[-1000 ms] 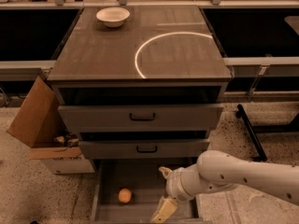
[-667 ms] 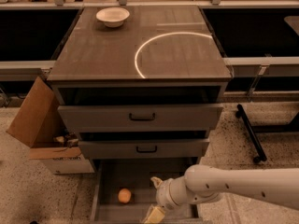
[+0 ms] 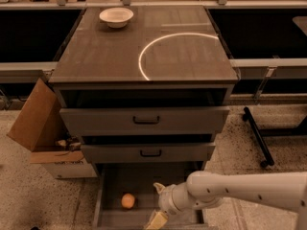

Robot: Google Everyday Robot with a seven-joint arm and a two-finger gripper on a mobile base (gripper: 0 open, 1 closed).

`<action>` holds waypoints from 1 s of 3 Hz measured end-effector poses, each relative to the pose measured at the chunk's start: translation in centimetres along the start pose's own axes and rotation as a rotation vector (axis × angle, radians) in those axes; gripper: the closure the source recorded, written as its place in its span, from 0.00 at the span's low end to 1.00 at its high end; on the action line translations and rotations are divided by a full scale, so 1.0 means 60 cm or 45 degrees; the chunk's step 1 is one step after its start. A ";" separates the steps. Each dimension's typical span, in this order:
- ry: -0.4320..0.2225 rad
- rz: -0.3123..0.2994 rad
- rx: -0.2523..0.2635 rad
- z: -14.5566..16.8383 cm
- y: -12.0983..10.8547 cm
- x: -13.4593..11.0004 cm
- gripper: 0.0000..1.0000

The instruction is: Pick orange from bottom drawer and place on counter

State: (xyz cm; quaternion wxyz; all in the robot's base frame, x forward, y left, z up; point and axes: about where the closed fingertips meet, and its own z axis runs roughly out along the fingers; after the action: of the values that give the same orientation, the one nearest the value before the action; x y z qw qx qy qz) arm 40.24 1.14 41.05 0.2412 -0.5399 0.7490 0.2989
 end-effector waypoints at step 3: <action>-0.130 -0.070 0.027 0.174 -0.096 0.082 0.00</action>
Offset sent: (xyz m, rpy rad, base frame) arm 0.0714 0.0403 -0.1637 0.1352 -0.1503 0.0016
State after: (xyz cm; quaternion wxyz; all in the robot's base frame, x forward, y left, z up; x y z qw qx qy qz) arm 44.67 3.87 29.22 0.2929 -0.5417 0.7237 0.3114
